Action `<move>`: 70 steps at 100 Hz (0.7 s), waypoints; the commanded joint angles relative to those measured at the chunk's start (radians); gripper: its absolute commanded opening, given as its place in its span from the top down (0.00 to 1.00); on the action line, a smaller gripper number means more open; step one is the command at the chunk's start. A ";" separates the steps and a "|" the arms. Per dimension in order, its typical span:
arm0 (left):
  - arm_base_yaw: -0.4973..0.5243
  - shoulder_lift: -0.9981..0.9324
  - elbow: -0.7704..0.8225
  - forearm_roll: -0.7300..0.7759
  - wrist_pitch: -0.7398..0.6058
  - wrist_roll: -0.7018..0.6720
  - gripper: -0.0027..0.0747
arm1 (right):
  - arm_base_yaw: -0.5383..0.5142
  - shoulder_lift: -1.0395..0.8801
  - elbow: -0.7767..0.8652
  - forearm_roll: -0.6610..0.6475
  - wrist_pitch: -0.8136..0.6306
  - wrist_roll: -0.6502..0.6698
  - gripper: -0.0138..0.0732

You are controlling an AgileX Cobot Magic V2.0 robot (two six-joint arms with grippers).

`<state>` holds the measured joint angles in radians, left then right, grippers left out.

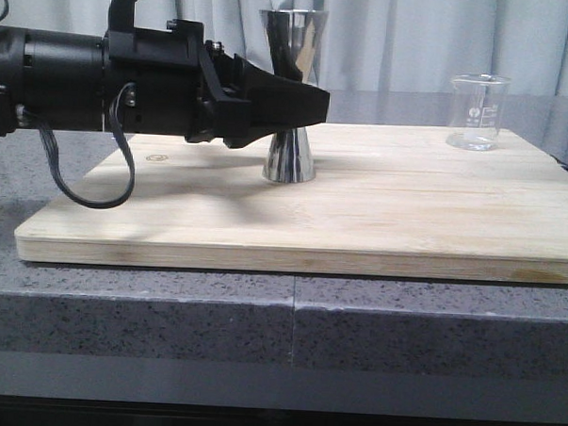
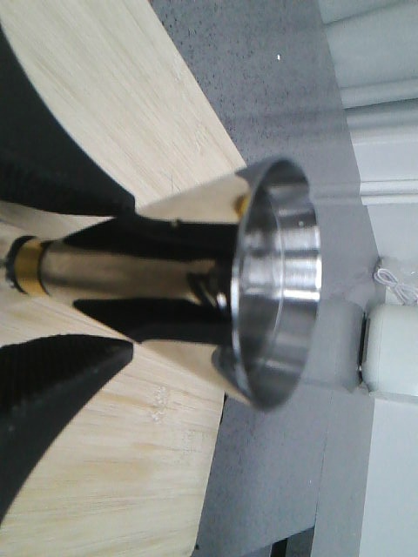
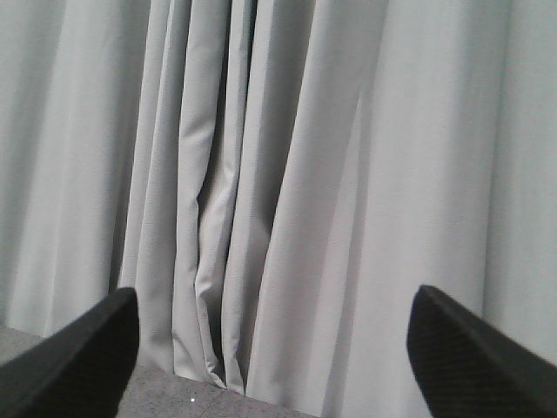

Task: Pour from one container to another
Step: 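Lower the filled jigger onto the board with the left gripper, then open the left gripper and pull it back from the jigger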

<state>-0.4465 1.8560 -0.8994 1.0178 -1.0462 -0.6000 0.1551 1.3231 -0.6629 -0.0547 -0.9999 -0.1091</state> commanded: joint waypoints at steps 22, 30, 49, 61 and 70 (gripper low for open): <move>0.002 -0.042 -0.022 -0.031 -0.084 -0.002 0.41 | -0.002 -0.033 -0.021 -0.001 -0.066 0.002 0.19; 0.002 -0.042 -0.022 -0.031 -0.084 -0.002 0.41 | -0.002 -0.033 -0.021 -0.001 -0.066 0.002 0.19; 0.002 -0.055 -0.022 -0.031 -0.081 -0.002 0.41 | -0.002 -0.033 -0.021 -0.001 -0.066 0.002 0.19; 0.002 -0.076 -0.022 -0.017 -0.049 -0.002 0.41 | -0.002 -0.033 -0.021 -0.001 -0.066 0.002 0.19; 0.002 -0.092 -0.022 0.002 -0.011 -0.002 0.41 | -0.002 -0.033 -0.021 -0.001 -0.066 0.002 0.19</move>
<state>-0.4465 1.8284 -0.8994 1.0392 -1.0248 -0.6000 0.1551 1.3231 -0.6629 -0.0547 -0.9999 -0.1091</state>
